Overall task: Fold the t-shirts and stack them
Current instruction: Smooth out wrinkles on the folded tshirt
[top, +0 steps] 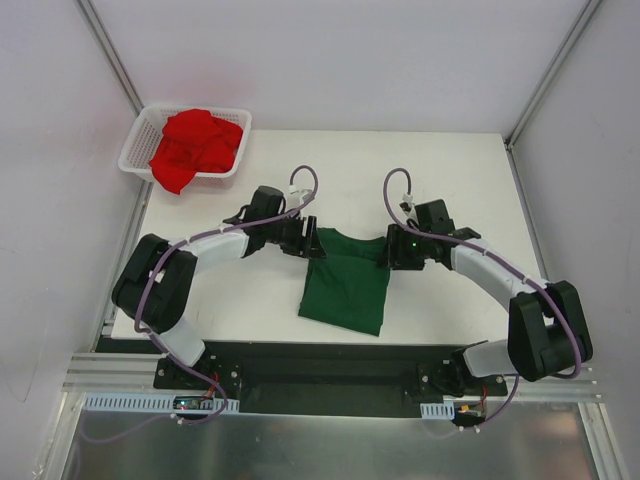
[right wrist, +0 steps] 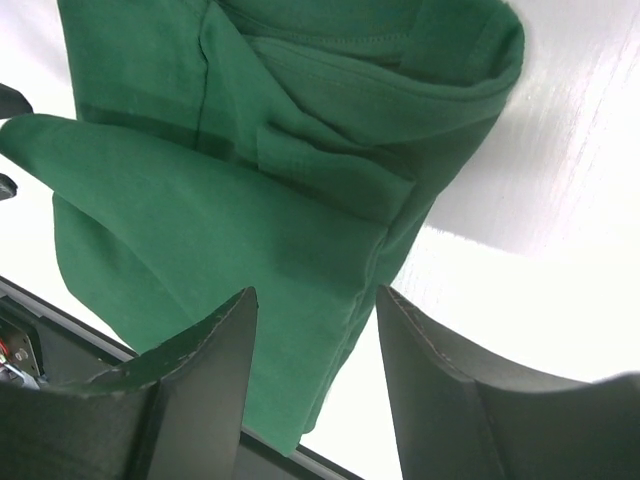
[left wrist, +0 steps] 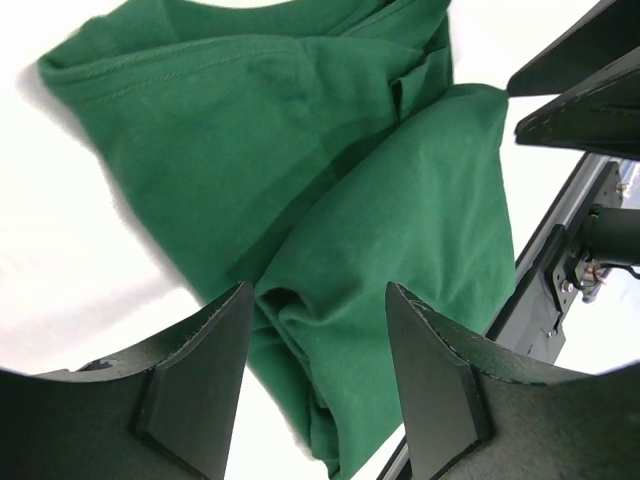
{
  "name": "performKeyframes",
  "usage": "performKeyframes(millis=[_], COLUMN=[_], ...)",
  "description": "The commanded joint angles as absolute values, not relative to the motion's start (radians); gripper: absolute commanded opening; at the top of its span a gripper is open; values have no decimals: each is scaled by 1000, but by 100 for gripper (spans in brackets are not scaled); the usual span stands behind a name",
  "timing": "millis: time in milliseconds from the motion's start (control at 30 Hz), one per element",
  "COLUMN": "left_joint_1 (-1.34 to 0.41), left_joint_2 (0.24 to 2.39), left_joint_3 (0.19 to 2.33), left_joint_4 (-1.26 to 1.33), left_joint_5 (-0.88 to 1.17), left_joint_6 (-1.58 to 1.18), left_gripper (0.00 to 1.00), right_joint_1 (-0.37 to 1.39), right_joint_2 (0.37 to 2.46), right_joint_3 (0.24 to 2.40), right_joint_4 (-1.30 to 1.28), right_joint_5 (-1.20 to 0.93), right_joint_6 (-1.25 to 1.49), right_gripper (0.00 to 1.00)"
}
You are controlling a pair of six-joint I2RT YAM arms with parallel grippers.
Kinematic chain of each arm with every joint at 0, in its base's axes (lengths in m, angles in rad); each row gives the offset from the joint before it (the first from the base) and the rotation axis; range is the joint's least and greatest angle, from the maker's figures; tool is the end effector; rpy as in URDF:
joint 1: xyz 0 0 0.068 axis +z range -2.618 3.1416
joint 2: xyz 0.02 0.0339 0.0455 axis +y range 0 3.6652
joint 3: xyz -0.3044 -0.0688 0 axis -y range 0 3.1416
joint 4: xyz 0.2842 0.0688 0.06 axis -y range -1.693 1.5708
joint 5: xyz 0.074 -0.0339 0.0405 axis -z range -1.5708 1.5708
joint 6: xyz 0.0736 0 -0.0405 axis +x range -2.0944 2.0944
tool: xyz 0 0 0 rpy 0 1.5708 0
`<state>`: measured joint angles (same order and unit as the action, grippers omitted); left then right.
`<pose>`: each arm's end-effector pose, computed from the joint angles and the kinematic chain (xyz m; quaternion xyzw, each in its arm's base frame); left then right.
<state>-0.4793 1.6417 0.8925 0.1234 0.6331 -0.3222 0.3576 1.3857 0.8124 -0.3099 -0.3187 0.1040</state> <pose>0.3336 -0.2225 0.1894 0.2076 0.8325 -0.4239 0.2901 0.2979 0.1359 0.1978 -0.1706 0.9153 0.2216 0.2898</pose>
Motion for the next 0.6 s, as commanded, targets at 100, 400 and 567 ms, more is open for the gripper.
performKeyframes(millis=[100, 400, 567], left_joint_1=[-500, -511, -511], left_joint_2=[1667, 1687, 1697], left_joint_3=[950, 948, 945], left_joint_4=[158, 169, 173], left_joint_5=[669, 673, 670], left_joint_6=[-316, -324, -324], left_gripper=[53, 47, 47], right_joint_1=[354, 354, 353], right_joint_2=[1350, 1385, 1407], right_joint_3=[801, 801, 804], right_joint_4=[-316, -284, -270], right_joint_5=[-305, -321, -328], right_joint_6=[109, 120, 121], right_gripper=[54, 52, 51])
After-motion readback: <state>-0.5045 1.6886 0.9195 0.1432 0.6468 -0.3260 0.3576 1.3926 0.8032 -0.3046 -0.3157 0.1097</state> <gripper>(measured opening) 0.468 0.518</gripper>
